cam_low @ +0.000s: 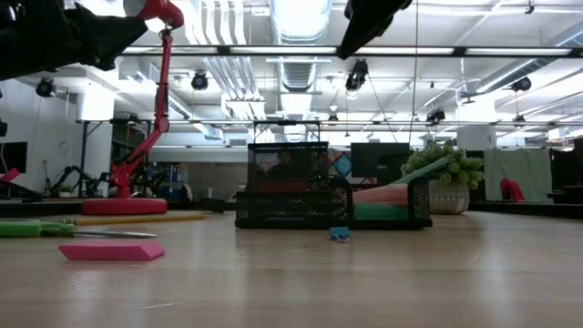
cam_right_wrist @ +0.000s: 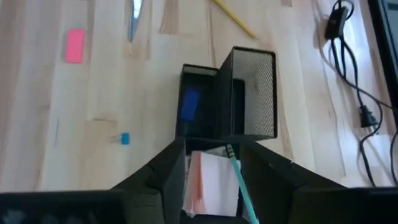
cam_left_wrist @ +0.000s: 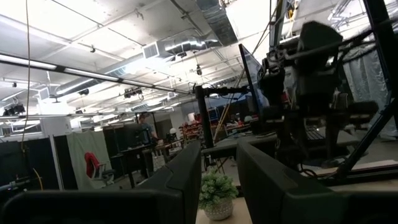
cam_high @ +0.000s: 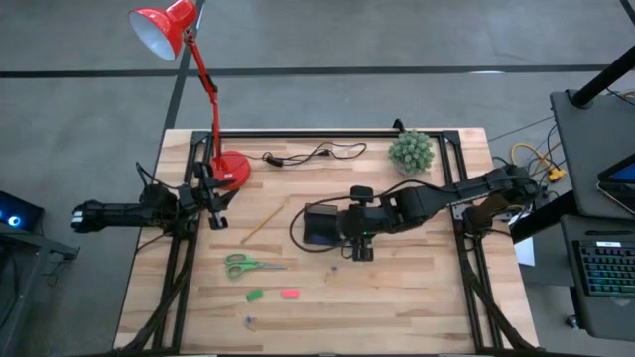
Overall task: Pick and place office supplies into organizer
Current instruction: Put the light blue pencil into the black desk organizer
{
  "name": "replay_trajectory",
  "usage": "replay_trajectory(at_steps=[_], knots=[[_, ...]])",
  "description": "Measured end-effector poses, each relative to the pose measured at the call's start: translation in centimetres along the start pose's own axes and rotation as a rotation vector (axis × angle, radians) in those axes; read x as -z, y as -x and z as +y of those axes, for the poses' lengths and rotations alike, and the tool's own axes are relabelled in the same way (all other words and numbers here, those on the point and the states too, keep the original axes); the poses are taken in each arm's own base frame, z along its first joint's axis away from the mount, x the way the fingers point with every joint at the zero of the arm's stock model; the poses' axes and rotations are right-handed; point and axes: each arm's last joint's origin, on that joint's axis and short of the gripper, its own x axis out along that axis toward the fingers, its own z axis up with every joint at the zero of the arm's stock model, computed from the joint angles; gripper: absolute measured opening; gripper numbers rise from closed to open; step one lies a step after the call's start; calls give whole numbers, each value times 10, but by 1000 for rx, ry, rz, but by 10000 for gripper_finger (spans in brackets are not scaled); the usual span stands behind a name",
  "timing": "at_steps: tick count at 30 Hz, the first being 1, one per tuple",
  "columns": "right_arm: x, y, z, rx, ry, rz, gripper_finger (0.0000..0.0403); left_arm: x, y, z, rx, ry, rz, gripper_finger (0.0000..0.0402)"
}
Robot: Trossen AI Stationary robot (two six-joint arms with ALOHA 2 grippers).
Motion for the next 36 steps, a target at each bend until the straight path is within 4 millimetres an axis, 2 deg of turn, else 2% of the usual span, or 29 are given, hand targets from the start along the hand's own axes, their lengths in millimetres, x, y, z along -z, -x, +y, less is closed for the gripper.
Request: replay_trajectory(at_steps=[4, 8, 14, 19, 25, 36], knots=[[5, 3, -1, 6, 16, 45, 129, 1, -1, 0, 3, -2, 8, 89], [18, 0, -2, 20, 105, 186, 130, 1, -1, -1, 5, -3, 11, 89], [36, -9, -11, 44, 177, 321, 151, 1, -1, -1, 5, -2, 8, 89], [48, -20, -25, 76, 166, 416, 169, 1, -1, -1, 4, -2, 7, 89], [63, -36, -41, 47, 116, 487, 180, 1, -1, 0, 3, -2, 5, 89], [81, -62, -58, 45, 102, 480, 179, 1, -1, -1, 5, -2, 7, 89]])
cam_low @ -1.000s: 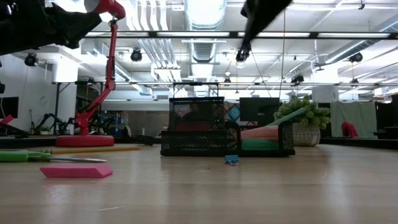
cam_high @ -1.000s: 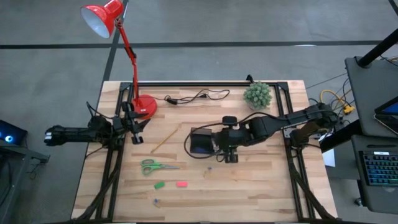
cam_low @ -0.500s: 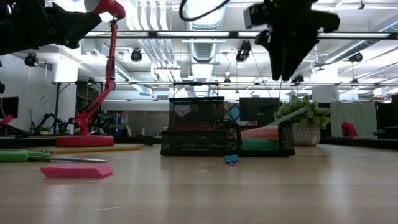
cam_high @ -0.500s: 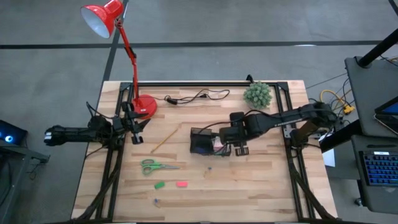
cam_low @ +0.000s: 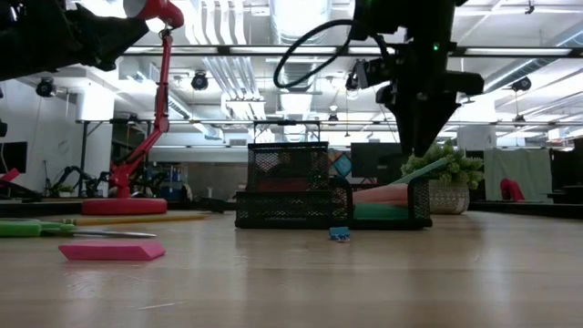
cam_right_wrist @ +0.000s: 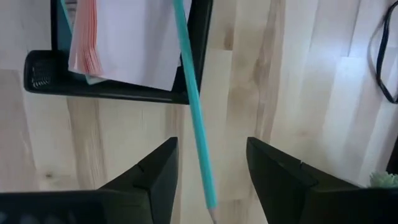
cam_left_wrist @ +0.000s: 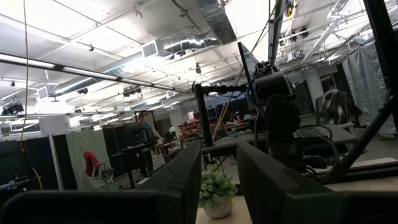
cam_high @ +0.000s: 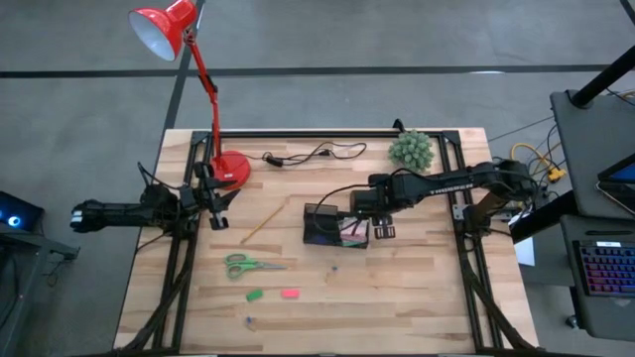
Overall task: Pick and place office supplies into organizer
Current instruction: Put the light blue pencil into the black desk organizer
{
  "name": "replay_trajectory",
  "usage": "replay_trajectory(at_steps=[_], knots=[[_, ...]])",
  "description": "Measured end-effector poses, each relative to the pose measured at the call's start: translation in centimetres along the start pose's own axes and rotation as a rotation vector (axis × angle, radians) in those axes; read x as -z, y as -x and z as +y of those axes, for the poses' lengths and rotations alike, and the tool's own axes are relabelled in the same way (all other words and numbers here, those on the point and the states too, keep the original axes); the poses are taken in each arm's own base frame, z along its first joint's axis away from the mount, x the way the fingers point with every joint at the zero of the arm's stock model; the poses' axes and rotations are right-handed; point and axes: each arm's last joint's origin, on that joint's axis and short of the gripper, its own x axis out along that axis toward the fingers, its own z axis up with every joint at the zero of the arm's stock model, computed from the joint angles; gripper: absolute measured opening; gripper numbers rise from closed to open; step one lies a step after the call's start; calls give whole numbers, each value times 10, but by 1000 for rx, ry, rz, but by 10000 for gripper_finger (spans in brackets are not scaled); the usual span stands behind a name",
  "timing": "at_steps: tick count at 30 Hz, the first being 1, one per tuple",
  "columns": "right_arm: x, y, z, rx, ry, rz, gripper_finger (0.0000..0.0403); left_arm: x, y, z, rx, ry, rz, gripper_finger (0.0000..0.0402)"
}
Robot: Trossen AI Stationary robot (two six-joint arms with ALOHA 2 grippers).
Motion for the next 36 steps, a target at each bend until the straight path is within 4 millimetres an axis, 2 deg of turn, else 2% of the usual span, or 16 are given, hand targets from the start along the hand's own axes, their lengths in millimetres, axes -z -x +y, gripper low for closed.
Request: replay_trajectory(at_steps=[10, 25, 30, 36], knots=[[9, -17, 5, -10, 31, 39, 177, 0, 0, 0, 0, -1, 1, 89], [14, -24, 6, 30, 98, 67, 166, 0, 0, 0, -1, 0, 0, 89], [18, -30, 7, 27, 144, 82, 142, 0, 0, 0, 0, -1, -1, 89], [18, -31, 6, 76, 153, 77, 94, 0, 0, 0, -1, -1, -1, 89]])
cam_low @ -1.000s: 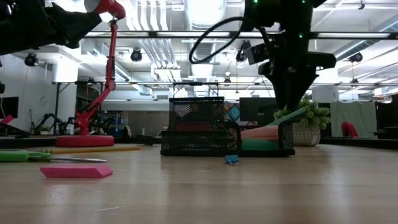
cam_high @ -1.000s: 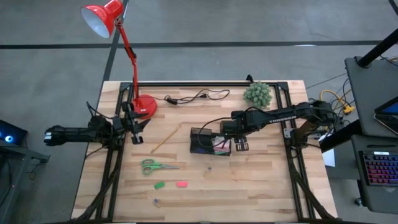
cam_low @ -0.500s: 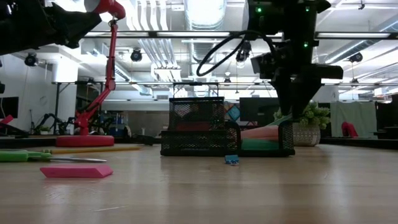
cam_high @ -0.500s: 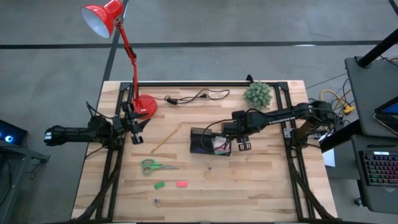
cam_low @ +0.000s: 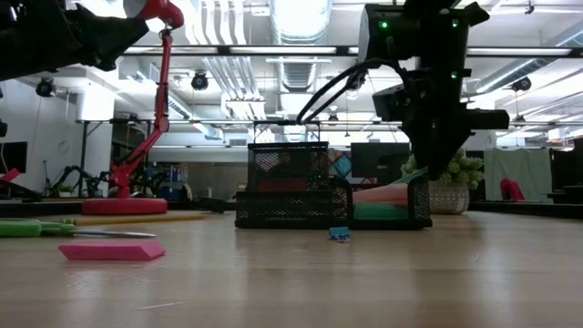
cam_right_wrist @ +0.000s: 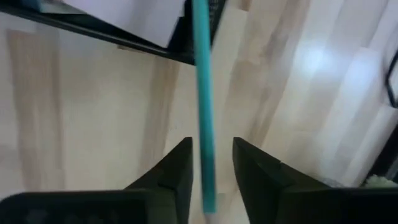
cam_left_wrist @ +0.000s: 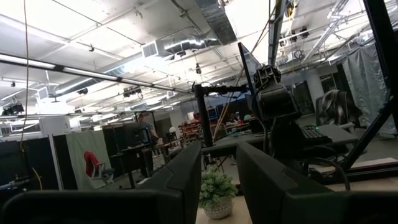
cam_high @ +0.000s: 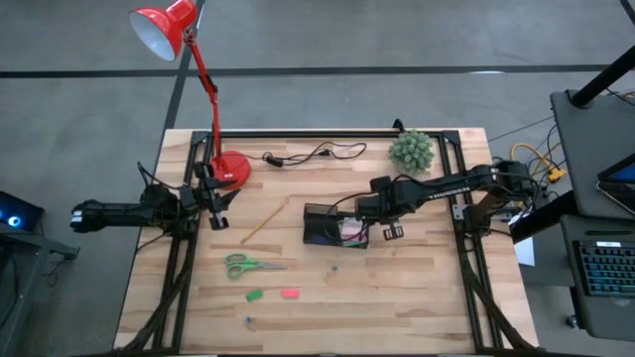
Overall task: Pick and place office supplies into organizer
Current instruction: Put the light blue pencil into the black desk organizer
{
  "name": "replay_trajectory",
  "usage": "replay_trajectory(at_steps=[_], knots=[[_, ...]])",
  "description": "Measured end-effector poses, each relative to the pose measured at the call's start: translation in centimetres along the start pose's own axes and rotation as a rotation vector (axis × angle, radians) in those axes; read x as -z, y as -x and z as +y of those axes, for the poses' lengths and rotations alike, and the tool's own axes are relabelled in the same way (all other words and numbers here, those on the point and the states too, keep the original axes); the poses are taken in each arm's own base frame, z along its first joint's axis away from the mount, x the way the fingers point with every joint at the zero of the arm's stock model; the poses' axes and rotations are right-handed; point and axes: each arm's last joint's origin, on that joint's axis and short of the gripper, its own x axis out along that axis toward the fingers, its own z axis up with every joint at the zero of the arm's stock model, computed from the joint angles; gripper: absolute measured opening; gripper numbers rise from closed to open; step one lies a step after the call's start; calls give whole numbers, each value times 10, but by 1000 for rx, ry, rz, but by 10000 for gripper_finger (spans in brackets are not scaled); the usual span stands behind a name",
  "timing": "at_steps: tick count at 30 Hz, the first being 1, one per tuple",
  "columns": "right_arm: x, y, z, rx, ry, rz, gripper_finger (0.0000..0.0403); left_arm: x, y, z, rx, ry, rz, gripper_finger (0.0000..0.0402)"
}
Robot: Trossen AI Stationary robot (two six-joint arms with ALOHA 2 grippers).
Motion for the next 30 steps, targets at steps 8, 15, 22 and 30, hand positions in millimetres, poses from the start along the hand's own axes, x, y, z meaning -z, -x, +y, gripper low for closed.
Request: replay_trajectory(at_steps=[8, 15, 22, 30], knots=[[-1, 2, -1, 3, 22, -4, 20, 0, 0, 0, 1, 0, 0, 89], [-3, 7, -3, 6, -6, -14, 17, 0, 0, 0, 0, 0, -1, 89], [-8, 30, -11, 5, -47, -9, 15, 0, 0, 0, 1, 0, 1, 89], [-6, 66, -21, -5, -109, 40, 14, 0, 0, 0, 0, 0, 0, 89]])
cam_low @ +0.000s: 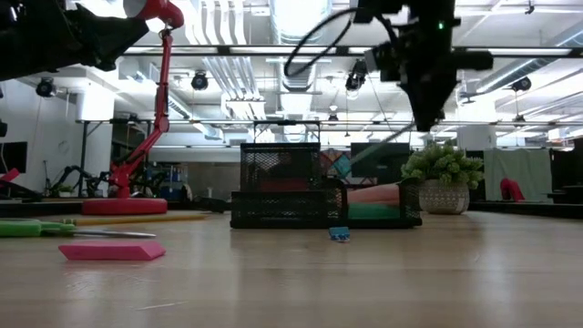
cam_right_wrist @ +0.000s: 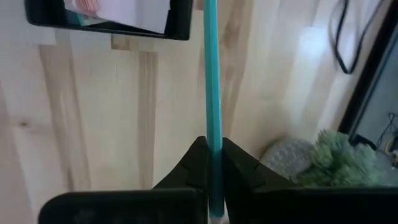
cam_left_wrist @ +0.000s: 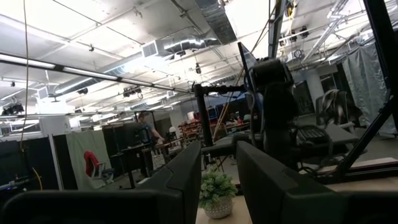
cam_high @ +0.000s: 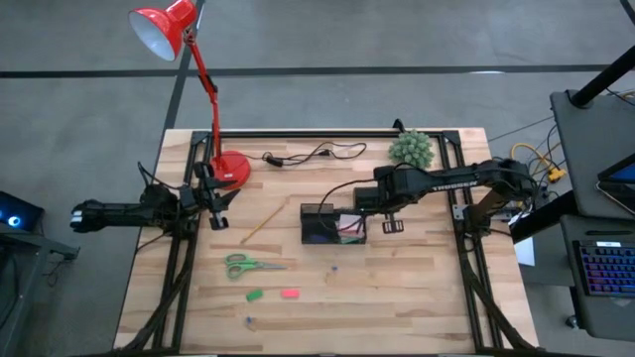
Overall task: Pick and place office supplies into organizer
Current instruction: Put the light blue pencil into the black desk organizer
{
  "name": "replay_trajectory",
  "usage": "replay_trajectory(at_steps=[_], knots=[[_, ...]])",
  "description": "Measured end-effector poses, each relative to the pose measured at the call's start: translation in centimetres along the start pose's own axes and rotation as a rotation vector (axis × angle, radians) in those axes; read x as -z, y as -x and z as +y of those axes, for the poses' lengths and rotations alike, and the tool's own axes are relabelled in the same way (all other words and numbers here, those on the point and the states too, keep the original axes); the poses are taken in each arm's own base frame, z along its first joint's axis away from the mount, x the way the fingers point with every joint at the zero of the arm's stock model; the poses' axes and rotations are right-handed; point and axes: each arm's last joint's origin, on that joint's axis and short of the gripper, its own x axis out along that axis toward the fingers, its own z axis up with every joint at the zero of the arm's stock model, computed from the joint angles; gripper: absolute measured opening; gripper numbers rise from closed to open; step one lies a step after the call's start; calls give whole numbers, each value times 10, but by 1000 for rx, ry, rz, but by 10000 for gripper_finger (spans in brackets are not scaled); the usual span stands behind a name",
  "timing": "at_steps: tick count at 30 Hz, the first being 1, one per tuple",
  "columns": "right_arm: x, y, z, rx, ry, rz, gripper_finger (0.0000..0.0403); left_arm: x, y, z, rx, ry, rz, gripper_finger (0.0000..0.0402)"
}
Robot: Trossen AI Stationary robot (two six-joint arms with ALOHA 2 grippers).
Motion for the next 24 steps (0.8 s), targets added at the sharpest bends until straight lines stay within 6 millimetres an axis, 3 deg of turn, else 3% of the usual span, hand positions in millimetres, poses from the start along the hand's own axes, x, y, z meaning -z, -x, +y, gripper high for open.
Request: replay_trajectory(at_steps=[6, 12, 18, 24], knots=[[0, 36, -3, 2, 15, -25, 14, 0, 0, 0, 0, 0, 0, 89], [-1, 58, -4, 2, 10, -72, 14, 0, 0, 0, 0, 0, -1, 89], [-11, 58, -1, -2, 36, -43, 13, 0, 0, 0, -1, 1, -3, 89], [-45, 46, -2, 19, 70, 42, 13, -1, 0, 0, -2, 2, -7, 89]])
